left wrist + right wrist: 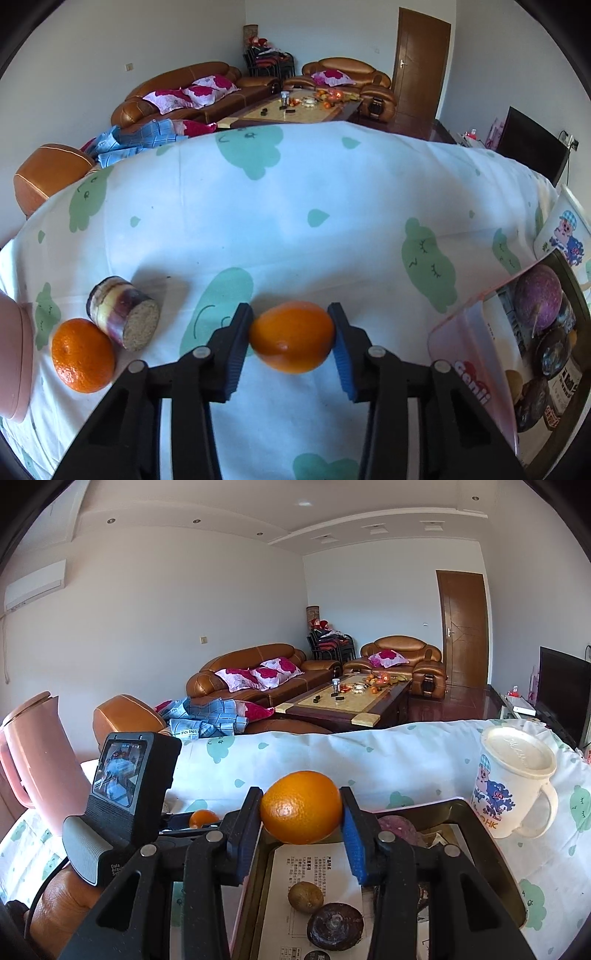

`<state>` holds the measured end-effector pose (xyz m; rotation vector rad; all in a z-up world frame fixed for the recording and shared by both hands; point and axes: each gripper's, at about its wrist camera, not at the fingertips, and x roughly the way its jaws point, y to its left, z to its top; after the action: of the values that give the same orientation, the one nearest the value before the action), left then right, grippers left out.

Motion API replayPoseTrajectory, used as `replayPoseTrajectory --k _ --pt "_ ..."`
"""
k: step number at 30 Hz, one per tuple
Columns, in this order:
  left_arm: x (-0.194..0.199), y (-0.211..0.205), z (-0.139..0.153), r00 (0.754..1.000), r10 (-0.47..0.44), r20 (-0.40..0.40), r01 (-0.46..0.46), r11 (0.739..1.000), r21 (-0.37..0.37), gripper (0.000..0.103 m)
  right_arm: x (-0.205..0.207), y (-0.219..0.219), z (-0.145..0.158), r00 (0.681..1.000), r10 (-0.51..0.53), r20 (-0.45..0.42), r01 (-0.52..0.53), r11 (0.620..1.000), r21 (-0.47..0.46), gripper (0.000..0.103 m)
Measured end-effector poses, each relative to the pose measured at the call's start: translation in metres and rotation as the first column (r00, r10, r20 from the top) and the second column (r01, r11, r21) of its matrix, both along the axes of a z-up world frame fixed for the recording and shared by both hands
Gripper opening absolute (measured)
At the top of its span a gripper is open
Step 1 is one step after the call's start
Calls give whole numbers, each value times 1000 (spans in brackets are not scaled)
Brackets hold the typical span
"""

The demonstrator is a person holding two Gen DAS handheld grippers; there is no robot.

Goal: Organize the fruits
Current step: 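Carry the orange with the right tool while the left tool carries its orange to the tin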

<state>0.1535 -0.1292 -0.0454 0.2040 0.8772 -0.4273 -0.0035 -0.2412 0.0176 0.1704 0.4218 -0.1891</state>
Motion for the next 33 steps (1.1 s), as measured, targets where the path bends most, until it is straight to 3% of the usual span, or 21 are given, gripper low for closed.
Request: replayPoseTrajectory --k 4,9,14,20,26,33 --pt "-21 -3 12 995 -1 97 0 1000 8 43 0 -2 -1 1000 -2 0 2 1000 4 43" --pt "-60 12 31 973 66 222 -62 998 -22 43 -1 2 -2 1000 2 16 -2 1000 -13 43" --pt "-87 40 40 952 165 258 -142 985 -102 43 -4 10 -6 999 27 33 -27 999 -20 43" --pt "-110 62 44 915 245 319 -213 968 -132 43 -7 20 -9 999 41 37 -39 999 -38 43" --pt "-130 65 48 882 278 380 -242 960 -140 43 -16 31 -13 998 63 21 -62 996 -67 43" --pt "-142 63 50 872 273 407 -234 962 -143 43 -32 33 -13 997 78 20 -75 991 -115 43"
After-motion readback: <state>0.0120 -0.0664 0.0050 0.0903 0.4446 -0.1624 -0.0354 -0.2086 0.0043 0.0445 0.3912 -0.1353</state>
